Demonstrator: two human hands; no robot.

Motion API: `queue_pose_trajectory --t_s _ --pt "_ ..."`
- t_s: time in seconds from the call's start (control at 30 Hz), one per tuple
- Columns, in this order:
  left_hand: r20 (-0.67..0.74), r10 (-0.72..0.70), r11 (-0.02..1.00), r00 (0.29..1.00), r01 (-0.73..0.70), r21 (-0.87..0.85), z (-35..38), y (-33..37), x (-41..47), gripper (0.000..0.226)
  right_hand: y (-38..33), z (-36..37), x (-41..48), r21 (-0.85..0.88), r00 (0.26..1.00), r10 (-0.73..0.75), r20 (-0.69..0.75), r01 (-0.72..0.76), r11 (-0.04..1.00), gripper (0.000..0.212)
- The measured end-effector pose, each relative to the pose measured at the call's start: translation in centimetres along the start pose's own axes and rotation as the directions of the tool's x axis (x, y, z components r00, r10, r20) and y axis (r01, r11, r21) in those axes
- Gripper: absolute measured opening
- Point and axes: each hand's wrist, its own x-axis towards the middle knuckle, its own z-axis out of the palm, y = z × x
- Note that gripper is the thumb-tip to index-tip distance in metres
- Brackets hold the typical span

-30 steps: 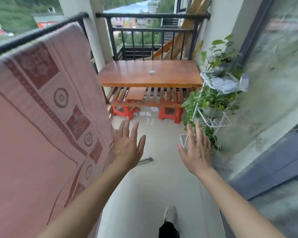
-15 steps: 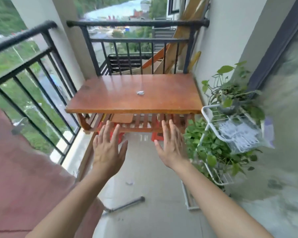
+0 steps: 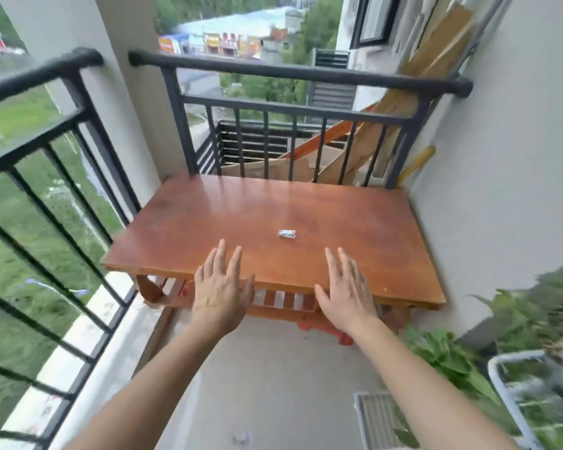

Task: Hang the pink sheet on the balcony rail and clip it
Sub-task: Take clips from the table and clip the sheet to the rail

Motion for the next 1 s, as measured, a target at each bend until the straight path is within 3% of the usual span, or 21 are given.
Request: queue_pose_trajectory --t_s 0.23,0.4,0.53,0.73,0.87,1.0 --pt "0.188 -0.06 0.998 0.98 0.057 0.022 6.1 -1.6 12.3 0.062 1.5 3.9 12.7 -0.015 0.985 0.011 0.173 -0.008 1.0 0.066" --pt "0.351 -0.195 0.981 0.916 0.19 0.048 13.5 -3.0 19.3 0.064 3.2 9.7 23.5 0.016 0.94 -0.001 0.34 -0.004 1.0 0.063" --pt "0.483 -0.345 0.935 0.805 0.34 0.1 20.1 -4.4 23.9 0.064 4.0 15.8 32.5 0.086 0.887 0.019 0.461 -0.066 0.994 0.063" --pt "0.681 -0.48 0.842 0.553 0.508 0.182 27.5 -5.6 25.1 0.061 5.0 22.6 40.9 0.111 0.838 0.094 0.538 -0.181 0.977 0.055" --pt "0.691 -0.513 0.83 0.509 0.5 0.248 28.3 -5.0 24.7 0.065 5.8 25.1 42.3 0.131 0.828 0.02 0.56 -0.113 0.985 0.03" --pt "0.751 -0.479 0.83 0.454 0.513 0.219 27.4 -5.7 25.2 0.066 4.6 25.9 43.4 0.261 0.794 -0.116 0.597 -0.055 0.964 0.023"
